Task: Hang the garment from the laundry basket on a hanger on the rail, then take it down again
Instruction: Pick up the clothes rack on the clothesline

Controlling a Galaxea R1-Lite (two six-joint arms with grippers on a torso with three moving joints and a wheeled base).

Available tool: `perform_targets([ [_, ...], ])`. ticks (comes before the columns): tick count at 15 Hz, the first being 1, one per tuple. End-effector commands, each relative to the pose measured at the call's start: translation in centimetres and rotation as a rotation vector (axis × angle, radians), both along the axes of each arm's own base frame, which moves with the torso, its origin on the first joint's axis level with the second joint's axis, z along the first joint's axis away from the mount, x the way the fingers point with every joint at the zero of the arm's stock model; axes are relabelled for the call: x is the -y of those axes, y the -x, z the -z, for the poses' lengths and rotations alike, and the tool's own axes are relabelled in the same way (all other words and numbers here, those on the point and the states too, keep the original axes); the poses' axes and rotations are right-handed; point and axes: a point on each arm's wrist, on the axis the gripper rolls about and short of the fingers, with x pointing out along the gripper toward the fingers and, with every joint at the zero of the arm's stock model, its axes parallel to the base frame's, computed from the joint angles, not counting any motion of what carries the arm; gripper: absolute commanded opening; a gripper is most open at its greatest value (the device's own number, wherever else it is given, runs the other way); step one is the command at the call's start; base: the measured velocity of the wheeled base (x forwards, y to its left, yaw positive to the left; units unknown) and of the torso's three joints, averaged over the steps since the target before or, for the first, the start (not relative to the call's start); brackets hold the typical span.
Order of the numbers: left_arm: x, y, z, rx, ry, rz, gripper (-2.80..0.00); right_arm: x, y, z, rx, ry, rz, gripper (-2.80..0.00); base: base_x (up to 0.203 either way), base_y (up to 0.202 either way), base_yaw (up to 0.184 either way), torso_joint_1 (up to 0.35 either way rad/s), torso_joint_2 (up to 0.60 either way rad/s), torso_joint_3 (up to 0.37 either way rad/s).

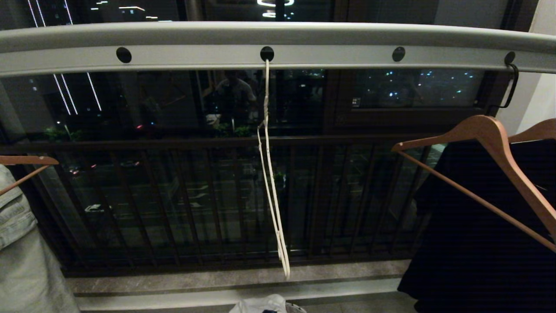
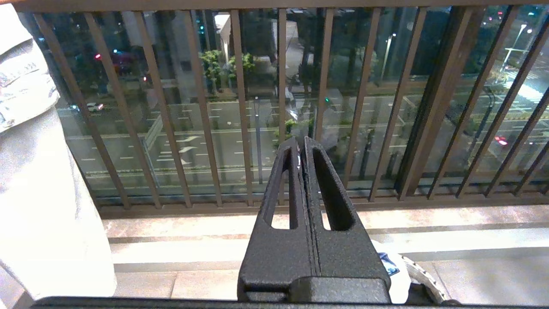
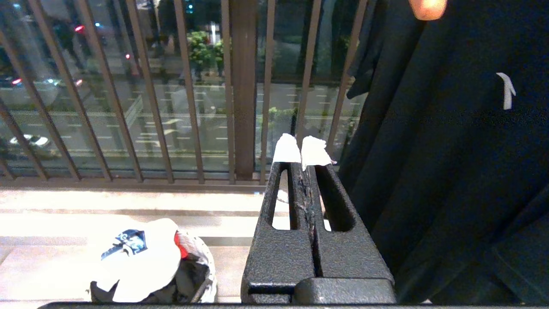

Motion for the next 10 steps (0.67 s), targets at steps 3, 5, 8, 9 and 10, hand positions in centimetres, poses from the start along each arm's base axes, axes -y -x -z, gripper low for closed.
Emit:
perform_targets([
  [3,0.00,-0.12,0.43,-0.016,0.002,-0.001,-2.80,0.01,-0.01,-0.01,-0.001,-0.024,0.006,-2.80,0.000,0.000,0.000,0.000,0.00,0.000],
  [5,0.00,-0.12,0.42,-0.014,0.000,-0.001,-2.80,0.01,0.00,-0.04,-0.001,-0.038,0.005,-2.80,0.000,0.000,0.000,0.000,0.00,0.000],
  [8,0.00,-0.12,0.42,-0.014,0.002,-0.001,-2.80,0.02,0.00,-0.04,-0.001,-0.043,0.008,-2.80,0.000,0.000,0.000,0.000,0.00,0.000],
  [9,0.00,-0.12,0.41,-0.014,0.002,-0.001,-2.80,0.03,0.00,-0.04,-0.001,-0.046,0.013,-2.80,0.000,0.000,0.000,0.000,0.00,0.000],
  [10,0.00,-0.12,0.42,-0.014,0.000,-0.001,-2.80,0.03,0.00,-0.04,-0.001,-0.045,0.021,-2.80,0.000,0.000,0.000,0.000,0.00,0.000],
])
